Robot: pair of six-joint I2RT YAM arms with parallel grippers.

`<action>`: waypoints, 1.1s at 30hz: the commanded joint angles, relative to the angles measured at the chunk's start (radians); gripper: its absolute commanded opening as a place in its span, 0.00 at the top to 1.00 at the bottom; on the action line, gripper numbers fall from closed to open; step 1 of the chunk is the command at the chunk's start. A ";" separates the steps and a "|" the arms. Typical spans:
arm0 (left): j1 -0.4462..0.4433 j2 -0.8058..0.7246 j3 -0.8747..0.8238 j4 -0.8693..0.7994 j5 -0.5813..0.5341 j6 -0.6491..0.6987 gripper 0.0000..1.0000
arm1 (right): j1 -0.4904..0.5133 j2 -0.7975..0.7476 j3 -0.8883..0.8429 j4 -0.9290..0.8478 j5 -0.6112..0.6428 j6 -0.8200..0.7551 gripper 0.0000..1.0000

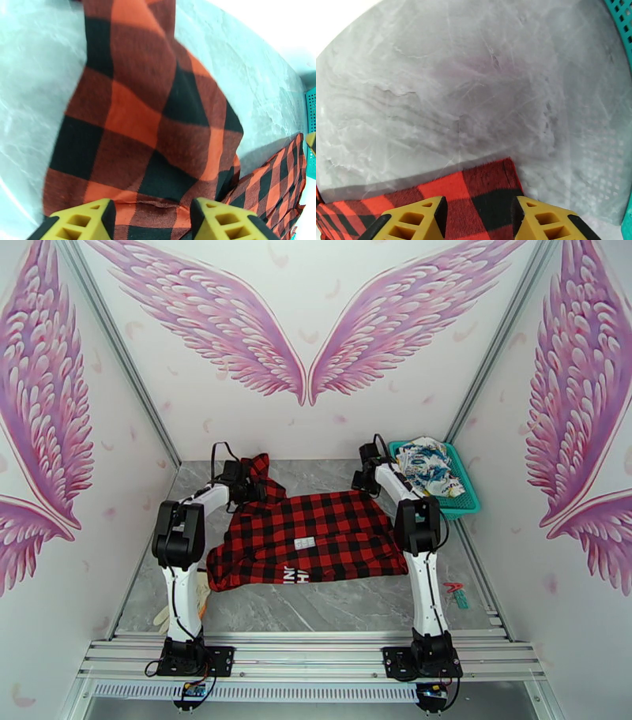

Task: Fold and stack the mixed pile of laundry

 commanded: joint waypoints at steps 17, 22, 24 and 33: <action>0.067 0.030 0.117 -0.238 -0.118 0.163 0.37 | -0.064 0.139 0.173 -0.052 -0.051 -0.092 0.37; 0.057 0.066 0.153 -0.259 -0.121 0.150 0.36 | -0.064 0.192 0.240 -0.122 -0.065 -0.018 0.43; 0.053 0.074 0.165 -0.267 -0.127 0.143 0.35 | -0.064 0.197 0.234 -0.124 -0.087 0.004 0.45; 0.034 0.123 0.250 -0.348 -0.103 0.139 0.32 | -0.062 0.189 0.171 -0.107 -0.147 0.053 0.57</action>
